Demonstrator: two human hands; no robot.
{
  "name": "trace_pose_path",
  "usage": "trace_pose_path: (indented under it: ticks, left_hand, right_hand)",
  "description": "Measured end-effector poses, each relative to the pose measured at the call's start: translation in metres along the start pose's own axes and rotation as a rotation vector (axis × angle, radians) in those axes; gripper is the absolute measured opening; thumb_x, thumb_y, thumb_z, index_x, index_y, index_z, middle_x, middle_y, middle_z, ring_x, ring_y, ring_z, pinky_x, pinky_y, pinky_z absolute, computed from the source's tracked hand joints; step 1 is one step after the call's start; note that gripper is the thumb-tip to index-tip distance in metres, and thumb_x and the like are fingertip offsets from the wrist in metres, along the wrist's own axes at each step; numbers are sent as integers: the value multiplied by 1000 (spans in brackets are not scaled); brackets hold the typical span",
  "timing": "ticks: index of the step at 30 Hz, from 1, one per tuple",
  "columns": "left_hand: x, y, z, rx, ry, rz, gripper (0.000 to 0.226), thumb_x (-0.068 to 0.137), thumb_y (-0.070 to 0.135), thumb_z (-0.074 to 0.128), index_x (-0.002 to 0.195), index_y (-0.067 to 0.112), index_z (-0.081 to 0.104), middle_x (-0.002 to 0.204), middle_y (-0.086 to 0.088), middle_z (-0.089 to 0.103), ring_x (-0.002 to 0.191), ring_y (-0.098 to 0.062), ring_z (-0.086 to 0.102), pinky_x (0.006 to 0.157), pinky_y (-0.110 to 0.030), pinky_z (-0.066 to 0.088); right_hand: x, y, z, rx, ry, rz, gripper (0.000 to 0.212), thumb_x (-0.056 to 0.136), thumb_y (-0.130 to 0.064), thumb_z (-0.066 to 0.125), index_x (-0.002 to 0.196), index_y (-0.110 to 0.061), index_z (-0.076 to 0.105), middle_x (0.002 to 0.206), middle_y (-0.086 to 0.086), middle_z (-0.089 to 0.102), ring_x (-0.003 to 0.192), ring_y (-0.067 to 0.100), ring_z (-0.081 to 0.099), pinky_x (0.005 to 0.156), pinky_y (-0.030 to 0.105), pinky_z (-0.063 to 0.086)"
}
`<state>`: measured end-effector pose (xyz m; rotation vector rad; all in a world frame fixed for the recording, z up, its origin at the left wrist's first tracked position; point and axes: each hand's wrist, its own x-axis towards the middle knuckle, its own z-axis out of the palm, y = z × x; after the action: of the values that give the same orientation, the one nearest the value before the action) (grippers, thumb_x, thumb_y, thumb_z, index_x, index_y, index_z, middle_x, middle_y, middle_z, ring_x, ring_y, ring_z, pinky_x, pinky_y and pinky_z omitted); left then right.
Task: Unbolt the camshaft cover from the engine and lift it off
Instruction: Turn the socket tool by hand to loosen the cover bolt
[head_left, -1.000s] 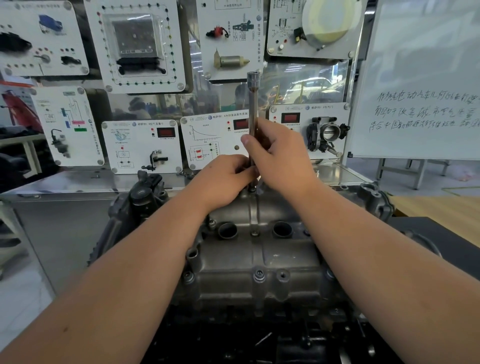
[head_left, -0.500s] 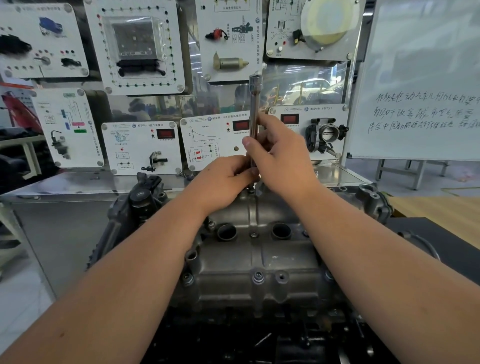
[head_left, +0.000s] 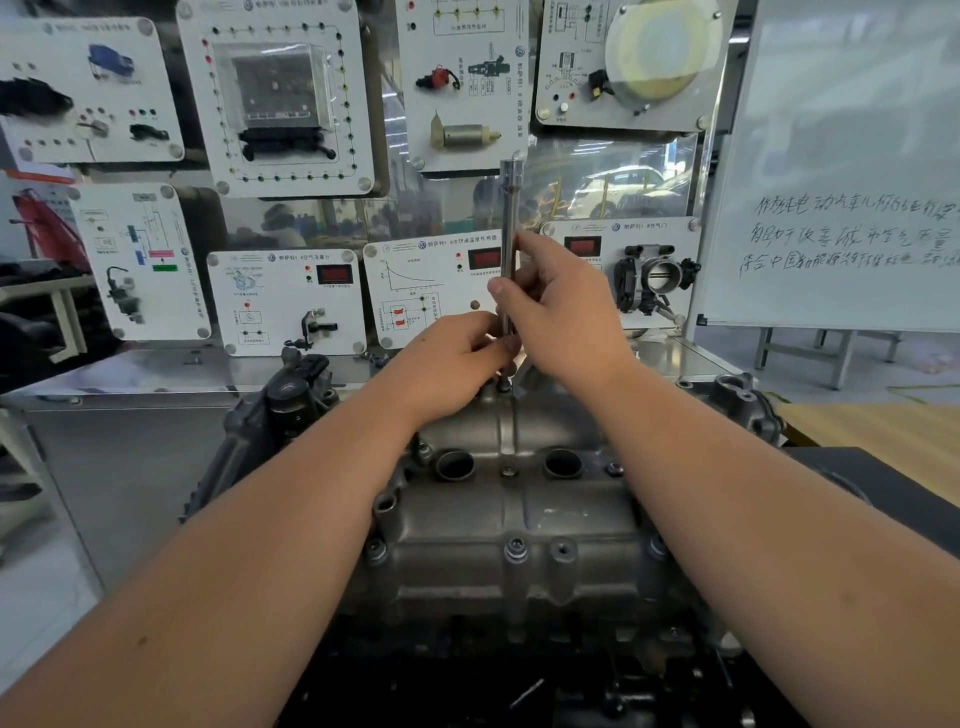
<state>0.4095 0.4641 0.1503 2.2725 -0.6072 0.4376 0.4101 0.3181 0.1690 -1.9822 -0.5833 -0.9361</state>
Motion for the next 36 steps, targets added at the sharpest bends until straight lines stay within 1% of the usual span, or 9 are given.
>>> trace_pose_path:
  ticks: [6,12,16,18,22,26,29,33,36]
  left_hand:
    - [6,-4,-2,-22,-30,4,19,106,28,55,105,18,71,98,-1,77,95,-22,72,92,-45,53]
    - [8,-2,-3,-17,-14,7,30,100,30,63,108,0,64,100,-22,72,96,-40,68,91,-58,51]
    - [7,-2,-1,-55,-25,-16,26,104,31,58,105,8,69,97,-13,75,96,-39,69,89,-55,53]
    - [6,-1,-1,-44,-30,-10,25,106,29,55,103,11,72,94,-9,76,95,-35,70,88,-50,54]
    - [8,-1,-3,-4,-29,7,22,104,28,58,101,10,71,94,-13,75,93,-34,70,90,-53,52]
    - [9,-1,-3,-5,-19,8,32,99,32,64,104,0,66,94,-22,72,92,-40,68,89,-58,51]
    - [9,-3,-1,-46,-15,-10,29,104,33,58,106,6,69,97,-13,76,94,-33,71,89,-52,55]
    - [9,-5,-1,-41,-25,-4,25,106,30,54,106,14,72,96,-5,77,93,-25,72,87,-44,54]
    - [9,-5,-3,-20,-19,23,17,105,31,57,104,20,71,93,-1,77,91,-21,72,88,-49,55]
  right_hand:
    - [4,2,0,88,-82,25,31,98,-16,55,127,-24,60,89,7,75,82,22,71,79,43,58]
    - [6,3,3,13,-14,-26,18,95,-26,65,112,-21,69,70,-10,59,65,6,55,64,23,42]
    - [7,1,0,1,-56,-8,13,98,-19,58,99,-8,65,72,0,65,71,17,61,68,36,51]
    - [6,0,-1,42,-93,5,18,100,-16,53,113,-10,64,87,4,72,82,20,68,77,42,56]
    - [5,0,2,52,-100,5,49,101,-22,55,149,-22,44,84,-5,71,79,9,65,69,21,48]
    - [4,1,3,20,-10,-61,22,95,-22,64,117,-19,67,70,-12,60,66,5,55,67,25,44]
    - [5,1,1,16,-39,-42,10,98,-18,59,99,-10,64,73,-2,66,72,14,63,70,36,52]
    - [5,0,0,11,-113,4,24,103,-19,49,125,-11,57,96,0,73,87,15,70,79,40,57]
    - [3,0,1,0,-121,-17,44,101,-26,55,144,-22,47,89,-1,74,82,14,67,75,30,54]
